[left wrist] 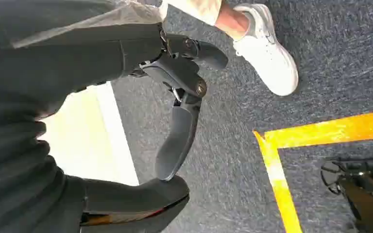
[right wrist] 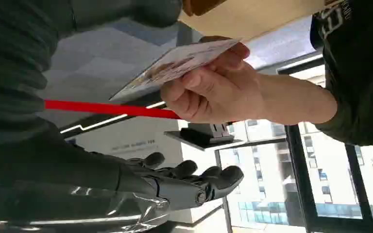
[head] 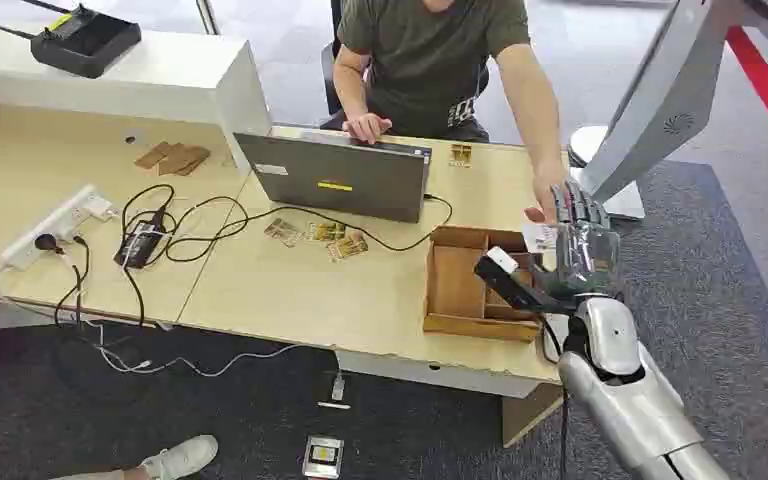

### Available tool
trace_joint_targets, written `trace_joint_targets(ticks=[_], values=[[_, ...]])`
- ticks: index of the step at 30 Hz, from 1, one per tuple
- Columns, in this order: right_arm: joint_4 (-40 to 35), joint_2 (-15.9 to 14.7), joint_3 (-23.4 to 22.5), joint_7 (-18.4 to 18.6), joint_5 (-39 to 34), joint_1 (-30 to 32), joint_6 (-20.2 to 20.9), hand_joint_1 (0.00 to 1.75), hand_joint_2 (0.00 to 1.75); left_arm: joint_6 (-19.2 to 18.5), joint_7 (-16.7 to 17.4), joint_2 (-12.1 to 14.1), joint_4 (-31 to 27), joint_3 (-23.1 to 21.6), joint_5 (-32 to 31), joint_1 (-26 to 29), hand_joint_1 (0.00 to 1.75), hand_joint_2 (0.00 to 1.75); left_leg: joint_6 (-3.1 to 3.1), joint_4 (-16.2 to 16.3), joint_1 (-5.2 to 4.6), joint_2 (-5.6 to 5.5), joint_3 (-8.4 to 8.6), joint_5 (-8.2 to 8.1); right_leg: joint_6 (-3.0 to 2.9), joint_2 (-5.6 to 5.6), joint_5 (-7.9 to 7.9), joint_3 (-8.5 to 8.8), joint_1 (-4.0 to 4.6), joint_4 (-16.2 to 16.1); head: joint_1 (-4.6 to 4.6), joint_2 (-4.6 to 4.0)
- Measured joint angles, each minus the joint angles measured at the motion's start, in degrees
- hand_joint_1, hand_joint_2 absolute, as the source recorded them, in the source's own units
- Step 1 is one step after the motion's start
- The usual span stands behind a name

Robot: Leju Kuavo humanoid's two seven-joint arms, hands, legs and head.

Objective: Pass the card to the sensor for recognition and then transmit it.

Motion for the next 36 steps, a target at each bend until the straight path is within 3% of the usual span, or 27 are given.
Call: trace_joint_targets(ticks=[12,18,25,36], values=[[0.72,0.59,0.00,-1.79,-2.80,-0.13,-1.86,1.75,1.75,0.11,0.26,0.00,0.00,-0.48,-0.50,0.01,0.00,1.75,0.00,0.01,0.00,0.01,-0.01,0.00,0.00,0.00,0.00,-0.02,0.00,0.00,0.00,0.00],[0.96,0.46,-0.68,-3.28,-6.14,0.86,-7.37,1.75,1.75,0.68,0.02,0.02,0.00,-0.61,-0.68,0.07,0.00,1.75,0.00,0.01,0.00,0.01,0.01,0.00,0.00,0.00,0.00,-0.01,0.00,-0.01,0.00,0.00],[-0.65,-1.38,-3.76,-3.71,-11.01,6.41,-13.88,1.75,1.75,2.01,-0.48,0.13,0.00,-1.44,-2.19,0.47,0.00,1.75,0.02,0.02,0.00,0.00,-0.01,-0.03,0.00,-0.01,0.00,-0.01,0.00,-0.04,0.00,0.00],[-0.07,-3.56,-7.93,-7.73,-20.06,15.01,-15.32,1.75,1.75,2.56,-1.51,0.61,0.00,-1.71,-1.35,1.83,0.00,1.75,0.04,0.01,0.00,0.01,-0.02,-0.04,0.00,0.00,-0.01,-0.02,0.00,-0.06,0.00,0.00]])
